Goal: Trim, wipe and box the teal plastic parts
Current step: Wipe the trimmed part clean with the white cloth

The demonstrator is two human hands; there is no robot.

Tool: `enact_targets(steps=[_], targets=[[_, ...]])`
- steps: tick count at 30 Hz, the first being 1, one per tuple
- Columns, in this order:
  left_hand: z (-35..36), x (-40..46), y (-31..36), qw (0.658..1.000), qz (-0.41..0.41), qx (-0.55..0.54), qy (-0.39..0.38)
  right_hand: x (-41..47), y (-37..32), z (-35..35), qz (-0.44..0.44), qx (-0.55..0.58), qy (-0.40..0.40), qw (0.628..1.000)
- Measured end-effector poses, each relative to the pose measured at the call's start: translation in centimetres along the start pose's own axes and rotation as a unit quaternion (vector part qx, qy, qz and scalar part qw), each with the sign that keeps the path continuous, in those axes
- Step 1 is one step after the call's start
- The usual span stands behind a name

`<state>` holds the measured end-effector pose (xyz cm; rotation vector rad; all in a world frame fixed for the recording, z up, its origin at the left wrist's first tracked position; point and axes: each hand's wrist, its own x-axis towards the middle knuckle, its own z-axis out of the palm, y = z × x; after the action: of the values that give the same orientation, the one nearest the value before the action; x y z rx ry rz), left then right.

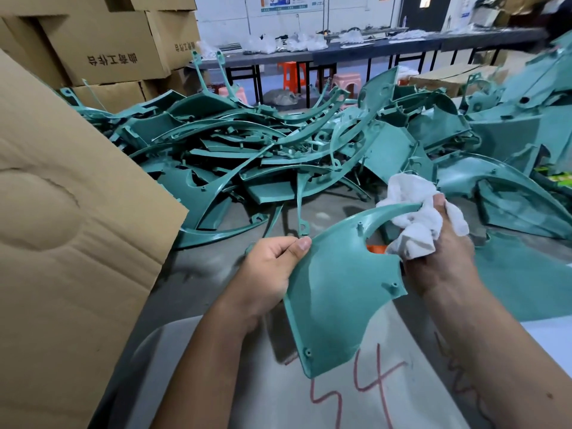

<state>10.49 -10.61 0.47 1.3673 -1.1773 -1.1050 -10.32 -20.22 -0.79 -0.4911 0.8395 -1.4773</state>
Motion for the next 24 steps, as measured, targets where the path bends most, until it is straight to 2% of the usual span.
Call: enact_targets(steps=[3,5,7,11,12,13,14,15,17,18,19,21,24], targets=[[-0.1,0.0,0.5,0.996,0.001,-0.080,0.037,0.8,-0.2,0.1,-0.166,-0.143,0.040,0.975],[-1.3,0.1,0.9,0.986,-0.002,-0.161,0.047,1.3,-0.3,-0.1,-0.201,-0.198,-0.008,0.959],[-2.9,0.1,1.0,0.978,0.003,-0.200,0.053,1.6,-0.4,-0.6,-0.255,-0.209,0.032,0.944],[-3.9,-0.2,0.7,0.985,0.013,-0.144,0.092,1.8,-1.3,0.0,-0.181,-0.057,0.106,0.976],[-3.8,-0.2,0.5,0.989,0.015,-0.119,0.086,1.7,-1.5,0.0,-0.188,-0.071,0.084,0.976],[-3.7,-0.2,0.4,0.993,0.015,-0.095,0.074,1.6,-1.5,-0.2,-0.209,-0.107,0.028,0.972],[-3.6,-0.2,0.3,0.996,0.020,-0.070,0.057,1.1,-1.3,-0.5,-0.225,-0.180,-0.047,0.956],[-3.5,-0.3,0.3,0.998,0.027,-0.050,0.039,0.7,-0.9,-0.6,-0.235,-0.274,-0.125,0.924],[-3.6,-0.3,0.2,0.998,0.048,-0.028,0.020,0.3,-0.4,-0.8,-0.259,-0.470,-0.217,0.815],[-3.7,-0.3,0.3,0.998,0.057,-0.028,0.024,0.2,-0.3,-0.7,-0.276,-0.521,-0.233,0.774],[-3.9,-0.3,0.4,0.997,0.063,-0.031,0.030,0.0,-0.2,-0.4,-0.295,-0.533,-0.240,0.756],[-4.0,-0.4,0.8,0.996,0.068,-0.045,0.042,-0.3,-0.4,-0.1,-0.353,-0.522,-0.222,0.744],[-4.1,-0.5,0.9,0.992,0.044,-0.100,0.061,-0.8,-0.8,0.0,-0.438,-0.507,-0.150,0.727]])
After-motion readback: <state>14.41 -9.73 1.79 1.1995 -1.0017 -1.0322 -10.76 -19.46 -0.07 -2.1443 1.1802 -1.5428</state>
